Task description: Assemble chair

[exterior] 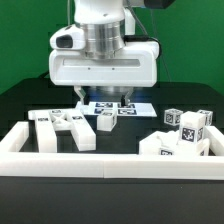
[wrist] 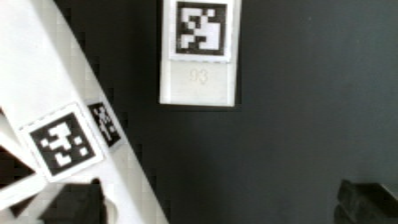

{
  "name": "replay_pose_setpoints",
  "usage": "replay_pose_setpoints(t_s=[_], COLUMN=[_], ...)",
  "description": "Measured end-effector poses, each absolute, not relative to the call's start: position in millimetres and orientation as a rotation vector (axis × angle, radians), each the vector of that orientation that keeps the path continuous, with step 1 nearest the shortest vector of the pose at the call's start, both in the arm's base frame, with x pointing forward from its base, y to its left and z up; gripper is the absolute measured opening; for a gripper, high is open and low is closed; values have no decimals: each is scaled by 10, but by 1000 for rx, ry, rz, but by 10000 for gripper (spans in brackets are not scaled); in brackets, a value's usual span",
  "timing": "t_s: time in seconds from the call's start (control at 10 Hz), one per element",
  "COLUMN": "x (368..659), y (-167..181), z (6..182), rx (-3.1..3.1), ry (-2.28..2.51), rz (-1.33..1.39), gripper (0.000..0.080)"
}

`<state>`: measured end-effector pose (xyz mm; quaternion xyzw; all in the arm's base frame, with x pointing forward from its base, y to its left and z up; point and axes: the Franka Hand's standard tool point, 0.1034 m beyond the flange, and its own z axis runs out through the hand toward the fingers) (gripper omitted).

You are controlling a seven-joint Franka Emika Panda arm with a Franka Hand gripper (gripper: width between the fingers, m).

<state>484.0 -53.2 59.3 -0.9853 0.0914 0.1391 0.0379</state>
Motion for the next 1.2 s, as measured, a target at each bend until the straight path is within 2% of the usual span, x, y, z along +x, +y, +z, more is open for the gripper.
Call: replay_pose_setpoints(t_s=[0.7, 0.9, 1.2], x=[4700, 4714, 4702], y=[-516, -541, -534], z=[509, 440, 430], rx=[-2785, -2787, -2785], ry=[275, 280, 281], rz=[1060, 1069, 1074], gripper=[649, 649, 649])
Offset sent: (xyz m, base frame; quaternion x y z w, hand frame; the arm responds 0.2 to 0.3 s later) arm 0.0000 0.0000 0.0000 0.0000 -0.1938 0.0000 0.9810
